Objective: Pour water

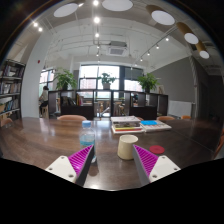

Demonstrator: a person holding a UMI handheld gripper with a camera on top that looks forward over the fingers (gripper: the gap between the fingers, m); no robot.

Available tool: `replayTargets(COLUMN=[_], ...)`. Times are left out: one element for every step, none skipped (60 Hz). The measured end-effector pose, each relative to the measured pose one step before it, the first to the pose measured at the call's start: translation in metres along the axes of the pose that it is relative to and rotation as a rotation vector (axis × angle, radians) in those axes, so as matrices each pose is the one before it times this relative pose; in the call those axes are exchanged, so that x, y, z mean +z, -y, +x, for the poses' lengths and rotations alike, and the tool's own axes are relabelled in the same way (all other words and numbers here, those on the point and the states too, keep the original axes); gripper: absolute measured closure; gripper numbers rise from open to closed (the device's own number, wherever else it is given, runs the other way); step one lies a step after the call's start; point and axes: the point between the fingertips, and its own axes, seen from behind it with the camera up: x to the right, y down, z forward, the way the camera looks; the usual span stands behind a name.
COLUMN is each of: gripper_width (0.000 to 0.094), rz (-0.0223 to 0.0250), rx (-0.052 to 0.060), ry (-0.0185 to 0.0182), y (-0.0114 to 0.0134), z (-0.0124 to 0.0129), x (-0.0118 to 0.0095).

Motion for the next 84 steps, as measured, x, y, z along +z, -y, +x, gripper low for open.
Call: replayTargets(gripper_width=[0.0154, 0.0154, 0.0147, 0.0145, 0.0151, 0.0149, 0.0152, 0.0155, 0.0150, 0.0152, 0.0153, 0.0154, 0.0152, 0.0152, 0.0152, 0.0153, 0.0153, 0.0155, 0.0158, 0.0163, 0.0160, 0.0161, 0.0159, 0.0157, 0.0160, 0.0161, 0.0156, 0.0159, 0.0159, 0.0154, 0.0153, 0.0150, 0.0149, 0.0153, 0.0155, 0.0160, 0.0162, 0.0164, 0.0167, 0.0168, 0.0170, 0.0172, 0.0186, 0.0200, 0.0217, 0.0231, 0.0242, 0.0258, 0.0287, 0.0314, 0.0347, 0.0381, 0.0422, 0.0461, 0.0461, 0.0474, 0.0486, 0.0486, 0.0512, 0.0516, 0.0540, 0.0553, 0.0566, 0.0589, 0.0593, 0.0618, 0.0618, 0.0619, 0.0619, 0.0618, 0.0620, 0.0621, 0.0620, 0.0621, 0.0620, 0.0620, 0.0621, 0.0619, 0.0618, 0.0619, 0.0620, 0.0619, 0.0620, 0.0620], rz=[0.00704, 0.00548, 0.00472, 0.00571, 0.00616, 0.00597, 0.00474, 0.00293, 0.00200, 0.00152, -0.00039, 0.00225, 0.00131, 0.00083, -0.00221, -0.00454, -0.00519, -0.00418, -0.00203, -0.00134, -0.00137, -0.00303, -0.00608, -0.00759, -0.00715, -0.00368, 0.00024, 0.00141, 0.00011, -0.00375, -0.00490, -0.00428, -0.00107, 0.00193, 0.00291, 0.00220, 0.00190, 0.00016, -0.00055, -0.00041, 0.00003, 0.00060, 0.00100, 0.00173, 0.00126, 0.00003, -0.00164, -0.00148, -0.00092, 0.00014, 0.00377, 0.00165, -0.00079, -0.00084, 0.00163, 0.00189, -0.00407, 0.00254, 0.00142, -0.00003, 0.00224, 0.00052, 0.00141, 0.00082, 0.00190, -0.00269, 0.00158, 0.00249, -0.00045, -0.00015, 0.00058, 0.00020, 0.00036, 0.00004, 0.00017, -0.00050, -0.00013, -0.00002, -0.00181, -0.00348, -0.00449, -0.00314, 0.00115, 0.00510], rx=[0.0015, 0.0044, 0.0055, 0.0058, 0.0052, 0.0050, 0.0054, 0.0051, 0.0041, 0.0045, 0.0045, 0.0033, 0.0021, 0.0010, 0.0003, -0.0004, -0.0003, -0.0016, -0.0037, -0.0057, -0.0069, -0.0076, -0.0076, -0.0086, -0.0084, -0.0079, -0.0078, -0.0067, -0.0045, -0.0017, -0.0007, -0.0002, -0.0008, -0.0004, 0.0012, 0.0029, 0.0029, 0.0029, 0.0035, 0.0030, 0.0029, 0.0028, 0.0027, 0.0027, 0.0030, 0.0028, 0.0008, -0.0003, -0.0009, -0.0002, -0.0008, -0.0012, -0.0014, -0.0037, -0.0020, 0.0008, 0.0005, 0.0034, 0.0014, 0.0032, 0.0034, 0.0031, 0.0000, -0.0010, -0.0031, 0.0010, -0.0011, -0.0015, -0.0007, -0.0005, 0.0000, 0.0012, 0.0012, 0.0006, 0.0008, 0.0002, 0.0008, 0.0020, 0.0041, 0.0093, 0.0172, 0.0216, 0.0262, 0.0308], ry=[0.01298, 0.01137, 0.01142, 0.01247, 0.01254, 0.01028, 0.00864, 0.00723, 0.00512, 0.00298, 0.00090, 0.00065, 0.00236, 0.00128, 0.00331, 0.00322, 0.00329, 0.00417, 0.00726, 0.00841, 0.00654, 0.00609, 0.00506, 0.00446, 0.00404, 0.00470, 0.00444, 0.00462, 0.00351, 0.00290, 0.00273, 0.00381, 0.00463, 0.00336, 0.00208, 0.00095, 0.00047, 0.00142, 0.00231, 0.00198, 0.00289, 0.00402, 0.00358, 0.00174, 0.00068, 0.00116, 0.00167, 0.00134, 0.00002, -0.00519, -0.01028, -0.00915, -0.00795, -0.00690, 0.00263, 0.00549, 0.00592, 0.01030, 0.00462, 0.00402, 0.00429, 0.00223, 0.00391, 0.00032, 0.00261, -0.00078, 0.00001, 0.00038, -0.00092, -0.00004, 0.00006, -0.00073, -0.00252, -0.00253, -0.00160, 0.00063, 0.00069, 0.00111, 0.00151, -0.00026, -0.00192, -0.00078, 0.00167, 0.00480], y=[0.00150, 0.00174, 0.00138, 0.00174, 0.00154, 0.00157, 0.00099, -0.00035, -0.00115, -0.00078, 0.00543, -0.00994, -0.00384, -0.00517, -0.00207, -0.00228, -0.00188, -0.00122, -0.00087, -0.00057, -0.00105, -0.00207, -0.00162, -0.00259, -0.00214, -0.00133, -0.00045, -0.00042, -0.00069, -0.00076, -0.00281, -0.00162, -0.00064, -0.00008, 0.00025, 0.00086, -0.00065, -0.00032, -0.00041, -0.00033, -0.00035, -0.00046, -0.00013, 0.00010, -0.00032, -0.00035, -0.00102, -0.00123, -0.00071, -0.00058, 0.00008, -0.00052, -0.00113, -0.00141, 0.00032, 0.00086, -0.00101, -0.00004, 0.00041, 0.00000, 0.00059, 0.00007, 0.00046, 0.00012, 0.00042, 0.00325, -0.00130, -0.00048, -0.00071, -0.00037, -0.00023, -0.00018, 0.00005, 0.00008, -0.00016, -0.00022, 0.00012, 0.00011, -0.00005, 0.00006, 0.00036, 0.00132, 0.00289, 0.00345], z=[-0.00268, -0.00358, -0.00334, -0.00342, -0.00349, -0.00278, -0.00252, -0.00272, -0.00265, -0.00118, 0.00214, -0.00896, -0.00641, -0.01130, -0.00260, -0.00202, -0.00145, -0.00168, -0.00282, -0.00270, -0.00238, -0.00159, -0.00171, -0.00168, -0.00157, -0.00175, -0.00214, -0.00184, -0.00134, -0.00038, -0.00182, -0.00170, -0.00164, -0.00141, -0.00104, -0.00015, -0.00128, -0.00079, -0.00127, -0.00097, -0.00115, -0.00129, -0.00099, -0.00045, -0.00019, -0.00004, -0.00009, -0.00040, 0.00079, 0.00197, 0.00266, 0.00252, 0.00200, 0.00103, -0.00081, -0.00095, -0.00054, 0.00355, 0.00022, 0.00039, 0.00028, 0.00036, 0.00005, 0.00066, -0.00005, -0.00066, 0.00035, 0.00027, 0.00048, 0.00008, 0.00016, 0.00028, 0.00048, 0.00056, 0.00026, -0.00045, -0.00015, -0.00001, 0.00002, 0.00054, 0.00155, 0.00106, 0.00101, 0.00114], x=[-0.00038, 0.00160, 0.00196, 0.00232, 0.00259, 0.00270, 0.00378, 0.00383, 0.00429, 0.00483, -0.00215, 0.01364, 0.00732, 0.01167, 0.00647, 0.00641, 0.00563, 0.00551, 0.00502, 0.00499, 0.00471, 0.00447, 0.00427, 0.00404, 0.00398, 0.00399, 0.00347, 0.00382, 0.00365, 0.00483, 0.00324, 0.00340, 0.00289, 0.00351, 0.00293, 0.00336, 0.00214, 0.00289, 0.00281, 0.00225, 0.00230, 0.00241, 0.00212, 0.00209, 0.00154, 0.00192, 0.00122, 0.00181, 0.00152, 0.00125, 0.00143, 0.00116, 0.00174, 0.00149, 0.00066, -0.00038, 0.00034, 0.00332, 0.00009, 0.00056, 0.00039, 0.00009, 0.00052, 0.00067, 0.00055, -0.00134, 0.00077, 0.00089, 0.00063, -0.00005, 0.00030, 0.00010, 0.00033, 0.00021, -0.00003, 0.00014, 0.00032, 0.00025, 0.00042, 0.00003, -0.00025, -0.00072, -0.00023, -0.00029])
